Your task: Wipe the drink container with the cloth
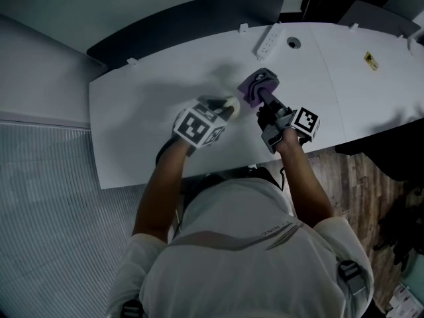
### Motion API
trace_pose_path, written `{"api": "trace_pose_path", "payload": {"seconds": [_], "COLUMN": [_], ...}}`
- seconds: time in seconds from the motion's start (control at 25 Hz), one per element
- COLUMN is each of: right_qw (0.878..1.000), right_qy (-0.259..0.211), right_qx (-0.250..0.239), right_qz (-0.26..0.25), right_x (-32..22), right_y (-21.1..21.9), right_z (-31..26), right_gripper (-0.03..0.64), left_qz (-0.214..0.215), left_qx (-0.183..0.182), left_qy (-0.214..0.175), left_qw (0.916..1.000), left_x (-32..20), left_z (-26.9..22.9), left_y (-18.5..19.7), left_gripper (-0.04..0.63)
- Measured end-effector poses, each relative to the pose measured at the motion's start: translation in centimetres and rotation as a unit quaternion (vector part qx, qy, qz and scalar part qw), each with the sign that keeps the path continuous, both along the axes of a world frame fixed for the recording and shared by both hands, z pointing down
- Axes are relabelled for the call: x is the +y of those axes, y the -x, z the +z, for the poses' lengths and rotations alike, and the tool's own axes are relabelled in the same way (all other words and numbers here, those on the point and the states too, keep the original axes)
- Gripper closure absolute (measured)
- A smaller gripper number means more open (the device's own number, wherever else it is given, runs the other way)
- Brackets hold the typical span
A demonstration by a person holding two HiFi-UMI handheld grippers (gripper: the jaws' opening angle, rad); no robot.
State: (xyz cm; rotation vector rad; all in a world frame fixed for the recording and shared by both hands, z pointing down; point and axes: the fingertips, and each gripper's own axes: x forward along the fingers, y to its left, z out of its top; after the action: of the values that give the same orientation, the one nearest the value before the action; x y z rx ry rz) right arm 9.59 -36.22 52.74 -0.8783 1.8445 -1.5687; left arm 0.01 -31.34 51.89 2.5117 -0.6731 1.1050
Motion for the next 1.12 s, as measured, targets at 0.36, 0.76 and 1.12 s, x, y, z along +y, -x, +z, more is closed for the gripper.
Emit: {"api": "trace_pose_path", "payload": {"seconds": [0.36, 0.76, 1.12], "right_qw": [0.996, 0.965, 0.920], "right_qy": [-0.006, -0.017, 0.010], "right_qx": [0.064, 0.232, 0.354], "right_qz": [-0.061, -0.122, -0.169], "right_x": [-0.6, -0.7, -0.3], "right_y": [3.7, 5.1, 5.0], "right_z": [1.0, 4.8, 10.7], "right_gripper": [0.531, 0.532, 0.532], "left_qz": [-0.005, -0.009, -0.019], "left_qx": [0.003, 0.009, 0.012], "left_qy": [0.005, 0.015, 0.018], "left_qw": [1.0000, 0.9998, 0.9996], "left_x": [-0.3, -0.2, -0.4], "left_z": [0.1, 0.0, 0.0], "left_y": [-0.1, 0.0, 0.0], "left_gripper": [0.522, 0.518, 0.518]}}
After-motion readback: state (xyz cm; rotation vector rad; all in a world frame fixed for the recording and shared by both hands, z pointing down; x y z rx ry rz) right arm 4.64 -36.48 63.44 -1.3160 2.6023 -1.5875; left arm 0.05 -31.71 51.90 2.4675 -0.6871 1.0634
